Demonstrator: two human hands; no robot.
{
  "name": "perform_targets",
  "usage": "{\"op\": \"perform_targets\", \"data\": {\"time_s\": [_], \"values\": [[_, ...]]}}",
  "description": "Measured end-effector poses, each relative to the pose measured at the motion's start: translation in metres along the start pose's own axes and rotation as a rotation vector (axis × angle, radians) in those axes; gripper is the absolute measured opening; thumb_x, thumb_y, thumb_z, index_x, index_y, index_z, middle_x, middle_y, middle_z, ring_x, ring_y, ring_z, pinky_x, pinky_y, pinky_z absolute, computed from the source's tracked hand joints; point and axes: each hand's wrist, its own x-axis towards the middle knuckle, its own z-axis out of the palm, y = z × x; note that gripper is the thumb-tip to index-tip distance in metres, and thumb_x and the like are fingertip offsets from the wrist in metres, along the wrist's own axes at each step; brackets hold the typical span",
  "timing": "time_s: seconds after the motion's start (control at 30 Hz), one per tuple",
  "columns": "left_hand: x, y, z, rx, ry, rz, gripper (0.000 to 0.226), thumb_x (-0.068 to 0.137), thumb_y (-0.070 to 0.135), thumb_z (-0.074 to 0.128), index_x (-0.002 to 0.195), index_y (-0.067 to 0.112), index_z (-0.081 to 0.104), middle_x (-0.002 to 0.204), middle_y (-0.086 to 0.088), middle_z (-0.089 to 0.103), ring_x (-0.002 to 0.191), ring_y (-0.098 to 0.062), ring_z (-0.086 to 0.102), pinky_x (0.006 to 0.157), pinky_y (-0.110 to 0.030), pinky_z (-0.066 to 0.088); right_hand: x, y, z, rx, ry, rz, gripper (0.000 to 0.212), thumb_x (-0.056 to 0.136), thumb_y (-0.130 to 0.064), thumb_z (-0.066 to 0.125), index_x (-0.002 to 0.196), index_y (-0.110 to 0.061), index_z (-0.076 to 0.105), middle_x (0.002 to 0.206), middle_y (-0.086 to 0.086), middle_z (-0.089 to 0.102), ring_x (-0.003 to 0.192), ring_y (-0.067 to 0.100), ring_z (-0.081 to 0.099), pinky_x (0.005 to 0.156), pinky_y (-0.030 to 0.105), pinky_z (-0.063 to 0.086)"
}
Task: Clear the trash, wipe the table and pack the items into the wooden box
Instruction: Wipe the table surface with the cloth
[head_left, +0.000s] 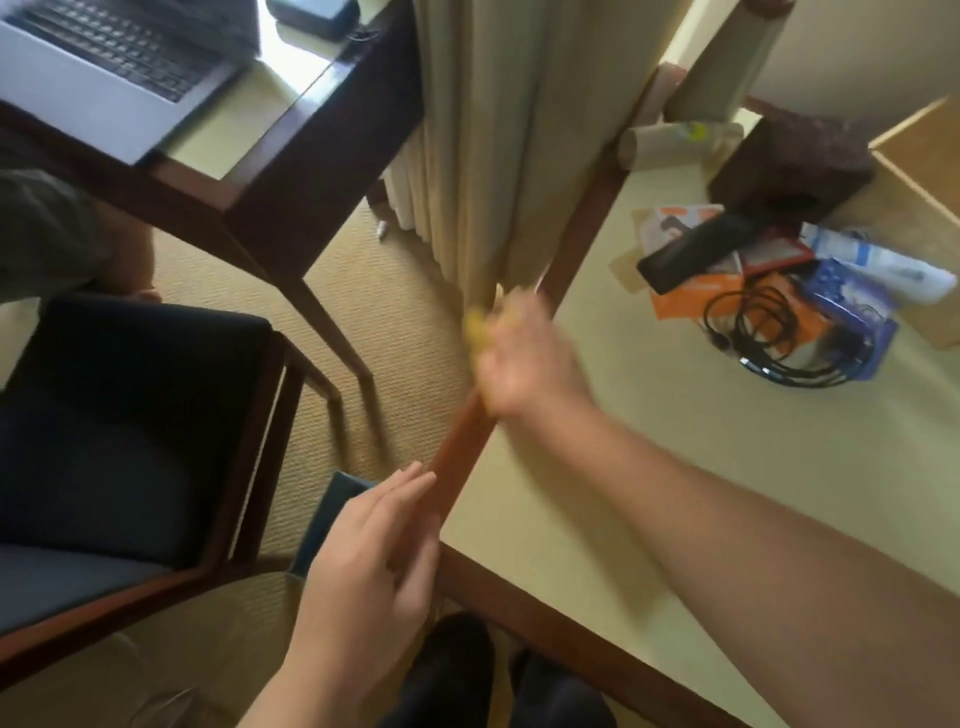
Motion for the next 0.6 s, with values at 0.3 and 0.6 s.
{"op": "perform_targets", "data": {"time_s": [0.3, 0.6], "values": [[0.041, 0.012, -0.049, -0.072, 0.057, -0.09, 0.042, 0.096, 0.037, 0.063, 0.137, 0.029, 0.064, 0.129, 0.018, 0.068, 0.121, 0.003, 0.061, 0.099, -0.02, 0.051, 0.021, 0.046, -0.031, -0.073, 0.111, -0.079, 0.051, 0.106, -0.026, 0.039, 0.152, -0.009, 0.049, 0.161, 0.019, 0.043, 0.151, 0.04, 0.036, 0.122, 0.055, 0.032], [0.076, 0.037, -0.025, -0.092, -0.042, -0.06, 0.04, 0.099, 0.034, 0.064, 0.139, 0.031, 0.062, 0.133, 0.019, 0.065, 0.125, -0.001, 0.059, 0.105, -0.033, 0.053, -0.127, 0.096, 0.009, -0.156, -0.036, -0.619, 0.058, 0.11, -0.043, 0.045, 0.164, -0.032, 0.028, 0.173, 0.003, 0.024, 0.16, 0.025, 0.02, 0.124, 0.052, 0.031]]}}
